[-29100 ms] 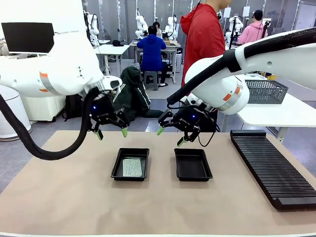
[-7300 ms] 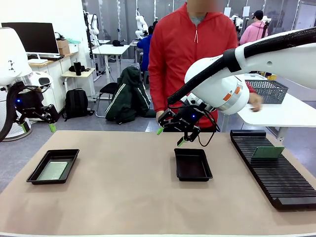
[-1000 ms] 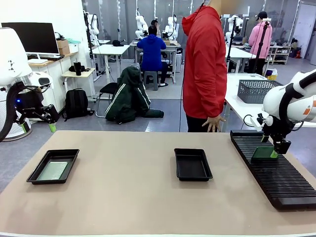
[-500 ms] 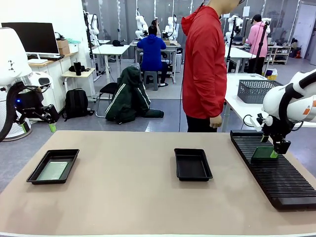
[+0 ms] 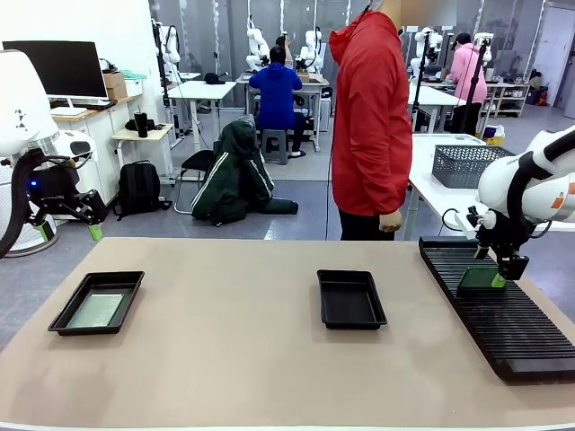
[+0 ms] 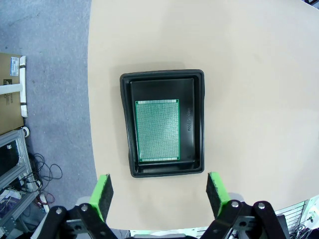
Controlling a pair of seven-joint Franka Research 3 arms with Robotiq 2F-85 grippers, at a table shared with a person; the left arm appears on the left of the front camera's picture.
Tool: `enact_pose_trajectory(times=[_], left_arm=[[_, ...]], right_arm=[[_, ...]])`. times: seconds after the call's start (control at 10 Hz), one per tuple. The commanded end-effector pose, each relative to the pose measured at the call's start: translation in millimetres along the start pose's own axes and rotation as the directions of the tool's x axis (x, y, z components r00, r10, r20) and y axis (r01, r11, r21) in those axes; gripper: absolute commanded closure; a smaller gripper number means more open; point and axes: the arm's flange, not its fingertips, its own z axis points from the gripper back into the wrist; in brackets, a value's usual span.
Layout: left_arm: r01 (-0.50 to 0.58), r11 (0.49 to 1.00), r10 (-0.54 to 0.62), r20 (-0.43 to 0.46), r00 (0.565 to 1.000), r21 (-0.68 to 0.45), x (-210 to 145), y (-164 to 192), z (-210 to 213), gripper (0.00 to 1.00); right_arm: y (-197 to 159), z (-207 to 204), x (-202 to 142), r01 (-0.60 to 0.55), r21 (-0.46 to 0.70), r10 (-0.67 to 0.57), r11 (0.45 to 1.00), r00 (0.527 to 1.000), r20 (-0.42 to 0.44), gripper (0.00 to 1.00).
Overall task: Inspect and transfer BCBs to ESD trays.
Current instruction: Pick up the Blank PCB from the PCB Rack and place it in the right ESD tray.
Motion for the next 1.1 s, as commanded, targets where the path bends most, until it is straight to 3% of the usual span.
enact_pose_trajectory(times=[0.0,1.0], left_arm=[[-0.002,1.0,0.002,0.008,1.0,-0.007,-0.7,-0.3,-1.2,0.0],[-0.002,1.0,0.002,0.008,1.0,-0.007,-0.7,-0.3,-1.2,0.0]], right_arm=[[1.4,-3.2,-2.6,-0.016,0.0,0.016,1.0,1.0,-0.006,0.11],[-0.2,-3.2,-4.5,-0.014,-0.024,0.013,1.0,0.999,-0.035,0.96]])
